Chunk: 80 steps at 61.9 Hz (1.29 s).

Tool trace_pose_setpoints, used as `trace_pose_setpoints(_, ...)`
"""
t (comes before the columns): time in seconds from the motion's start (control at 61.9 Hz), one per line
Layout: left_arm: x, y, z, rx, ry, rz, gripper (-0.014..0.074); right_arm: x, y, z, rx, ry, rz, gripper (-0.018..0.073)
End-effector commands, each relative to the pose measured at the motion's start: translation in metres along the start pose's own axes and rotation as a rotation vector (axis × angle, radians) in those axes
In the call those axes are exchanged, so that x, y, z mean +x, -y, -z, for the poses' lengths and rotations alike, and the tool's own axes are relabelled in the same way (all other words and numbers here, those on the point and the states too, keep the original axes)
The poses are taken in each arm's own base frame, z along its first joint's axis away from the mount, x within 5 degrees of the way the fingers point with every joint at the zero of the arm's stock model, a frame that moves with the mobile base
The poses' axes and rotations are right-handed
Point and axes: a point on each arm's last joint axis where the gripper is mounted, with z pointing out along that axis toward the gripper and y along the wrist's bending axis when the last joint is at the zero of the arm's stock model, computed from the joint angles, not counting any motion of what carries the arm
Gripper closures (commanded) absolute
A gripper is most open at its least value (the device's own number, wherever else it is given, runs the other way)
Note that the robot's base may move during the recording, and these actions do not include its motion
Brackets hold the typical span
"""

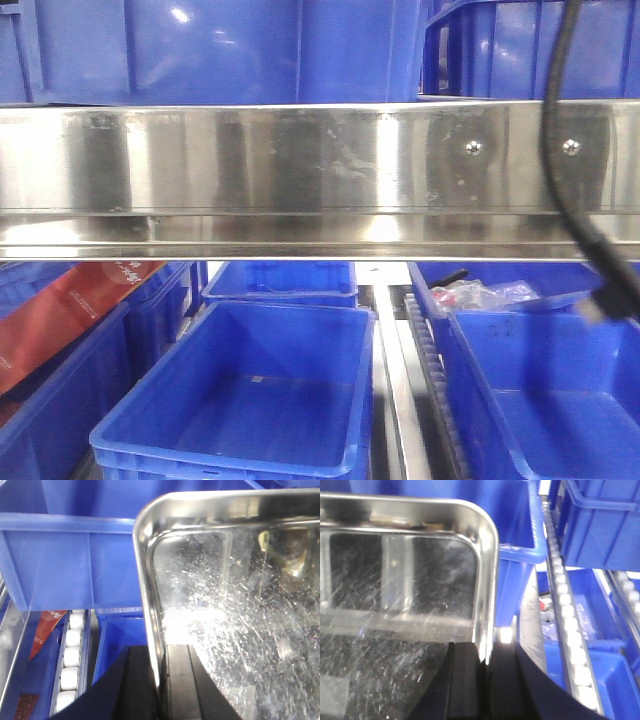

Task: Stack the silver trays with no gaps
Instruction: 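Lift the silver tray with both grippers and pull it back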

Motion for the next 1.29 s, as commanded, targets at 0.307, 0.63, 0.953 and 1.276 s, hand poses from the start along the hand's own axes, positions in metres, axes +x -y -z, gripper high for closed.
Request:
trace_pose_setpoints(0.307,-0.0073,0.0049,0.0081,0.043,0.083,-0.015,0.0613,-0.0045,-0.0035,0.0024,-0.035,0.051,0.027,0.0628)
trace_pose_setpoints(0.63,-0.0084,0.0054,0.0083,0.048,0.096,-0.015,0.0613,-0.0045,-0.0035,0.0024,-0.035,0.051,0.027,0.0628)
trace_pose_setpoints(0.953,-0.0086,0.0055,0.0083,0.049,0.098,-0.015,0.0613,-0.0045,-0.0035,0.0024,-0.035,0.051,0.027,0.0628)
trace_pose_setpoints(1.276,-0.0086,0.0055,0.0083,0.049,0.098,-0.015,0.0613,-0.0046,-0.0037,0.0024,-0.036,0.052,0.027,0.0628)
